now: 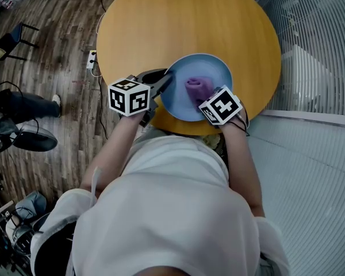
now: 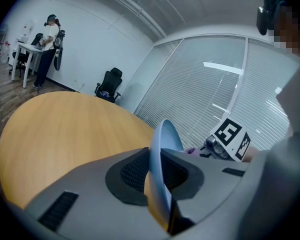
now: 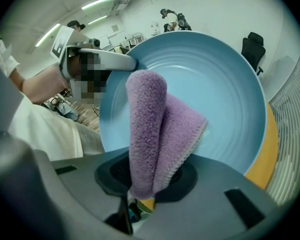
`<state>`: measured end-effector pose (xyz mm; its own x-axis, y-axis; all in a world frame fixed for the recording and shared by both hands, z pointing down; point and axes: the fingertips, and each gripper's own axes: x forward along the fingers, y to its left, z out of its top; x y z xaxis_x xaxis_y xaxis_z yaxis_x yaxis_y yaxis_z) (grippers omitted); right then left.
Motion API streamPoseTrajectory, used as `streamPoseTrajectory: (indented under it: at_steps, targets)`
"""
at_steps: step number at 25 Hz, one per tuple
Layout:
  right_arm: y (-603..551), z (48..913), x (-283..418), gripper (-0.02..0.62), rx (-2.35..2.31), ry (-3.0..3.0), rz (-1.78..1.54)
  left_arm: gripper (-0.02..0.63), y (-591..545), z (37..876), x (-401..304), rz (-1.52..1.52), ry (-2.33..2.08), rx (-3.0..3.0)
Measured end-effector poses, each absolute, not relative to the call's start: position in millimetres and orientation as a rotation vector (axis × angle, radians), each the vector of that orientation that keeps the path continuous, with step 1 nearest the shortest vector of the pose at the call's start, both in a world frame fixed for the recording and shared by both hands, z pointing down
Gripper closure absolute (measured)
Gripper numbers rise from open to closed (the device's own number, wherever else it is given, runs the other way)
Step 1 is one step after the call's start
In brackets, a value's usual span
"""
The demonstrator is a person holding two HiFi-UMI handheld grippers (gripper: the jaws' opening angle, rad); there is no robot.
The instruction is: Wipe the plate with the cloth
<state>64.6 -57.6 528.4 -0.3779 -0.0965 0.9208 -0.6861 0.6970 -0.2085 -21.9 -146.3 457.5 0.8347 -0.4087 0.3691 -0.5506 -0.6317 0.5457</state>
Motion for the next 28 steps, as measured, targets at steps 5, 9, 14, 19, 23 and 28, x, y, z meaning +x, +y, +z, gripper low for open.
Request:
streamPoseTrajectory:
  at_steps: [5,9,14,19,23,28]
  targets:
    - [-64,529,80,0.508,0.673,-1.861,0.738,0.555,-147,457,-29,0.266,-0.71,2.336]
    - [-70,527,98,0.508,0.724,-1.836,0.749,0.555,-149,455,-33,0.262,-0.721,2.33]
    - [-74,526,116,0.508,0.781,-1.81,0.756,0.555,-148,458,-36,0.259,-0.726,2.32]
    - [-75,525,125,0.508,0.814,-1.776,0.75,0.555,-146,460,-39,0.255,-0.724,2.302]
    - [-70,531,124,0.508,0.789,-1.75,0.717,0.548,-142,466,-38,0.201,-0.696,2.262]
    - [-62,539,117,0.508,0.736,-1.762,0.717,0.545,-138,472,-33,0.2,-0.68,2.244]
